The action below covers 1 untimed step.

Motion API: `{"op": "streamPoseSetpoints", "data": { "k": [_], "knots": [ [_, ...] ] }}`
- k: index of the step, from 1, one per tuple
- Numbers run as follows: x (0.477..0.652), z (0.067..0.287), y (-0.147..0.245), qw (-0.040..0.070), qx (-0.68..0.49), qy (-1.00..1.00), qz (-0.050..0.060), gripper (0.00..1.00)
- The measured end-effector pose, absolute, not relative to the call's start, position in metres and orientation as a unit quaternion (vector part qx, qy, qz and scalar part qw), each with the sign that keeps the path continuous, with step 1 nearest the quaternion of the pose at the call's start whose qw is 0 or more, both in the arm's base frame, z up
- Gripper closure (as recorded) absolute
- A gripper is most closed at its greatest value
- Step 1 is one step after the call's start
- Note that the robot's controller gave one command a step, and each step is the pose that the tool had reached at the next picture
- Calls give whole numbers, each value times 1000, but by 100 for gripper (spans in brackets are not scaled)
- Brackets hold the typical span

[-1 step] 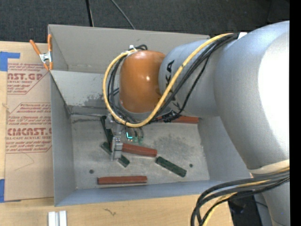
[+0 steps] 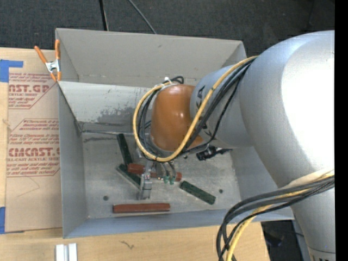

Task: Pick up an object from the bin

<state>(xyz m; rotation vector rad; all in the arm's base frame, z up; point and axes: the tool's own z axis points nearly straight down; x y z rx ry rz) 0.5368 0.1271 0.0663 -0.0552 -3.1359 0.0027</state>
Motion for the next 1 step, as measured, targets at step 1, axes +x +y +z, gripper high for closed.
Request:
{"op": "streamPoseSetpoints", "data": {
  "k": [1],
  "knots": [
    [516, 70, 119, 0, -114, -993, 0, 0]
  ]
}}
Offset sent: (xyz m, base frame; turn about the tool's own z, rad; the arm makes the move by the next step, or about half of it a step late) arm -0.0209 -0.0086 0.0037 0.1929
